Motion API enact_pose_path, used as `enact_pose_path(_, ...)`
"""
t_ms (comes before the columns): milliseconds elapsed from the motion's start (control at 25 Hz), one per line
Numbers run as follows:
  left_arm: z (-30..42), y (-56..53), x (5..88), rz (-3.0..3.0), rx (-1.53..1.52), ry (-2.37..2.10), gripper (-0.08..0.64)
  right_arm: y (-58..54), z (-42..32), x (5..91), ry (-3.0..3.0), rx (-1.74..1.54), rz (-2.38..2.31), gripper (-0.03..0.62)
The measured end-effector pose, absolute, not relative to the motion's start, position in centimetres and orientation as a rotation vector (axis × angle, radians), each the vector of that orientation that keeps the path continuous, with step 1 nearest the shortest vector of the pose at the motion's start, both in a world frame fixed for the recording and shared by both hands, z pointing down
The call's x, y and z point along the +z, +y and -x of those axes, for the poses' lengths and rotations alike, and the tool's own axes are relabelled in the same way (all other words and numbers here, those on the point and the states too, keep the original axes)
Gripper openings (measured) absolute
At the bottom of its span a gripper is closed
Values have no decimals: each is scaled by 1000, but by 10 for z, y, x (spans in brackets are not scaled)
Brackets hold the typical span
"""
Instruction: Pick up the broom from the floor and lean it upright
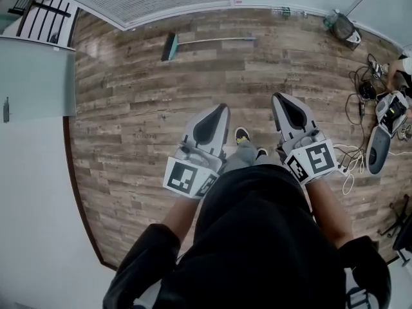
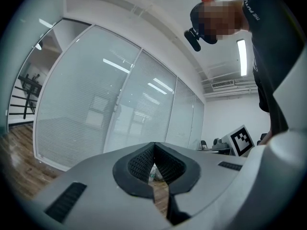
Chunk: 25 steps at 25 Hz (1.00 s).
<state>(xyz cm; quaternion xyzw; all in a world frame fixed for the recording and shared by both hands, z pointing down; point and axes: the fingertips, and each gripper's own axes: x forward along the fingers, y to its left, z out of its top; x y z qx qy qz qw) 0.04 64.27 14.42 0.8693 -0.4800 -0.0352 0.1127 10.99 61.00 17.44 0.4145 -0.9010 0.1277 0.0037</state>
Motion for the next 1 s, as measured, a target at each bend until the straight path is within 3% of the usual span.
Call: enact_pose_path(1000, 24, 516, 139, -2511, -84, -1471, 15, 480, -96, 187, -2802, 452, -1280, 15)
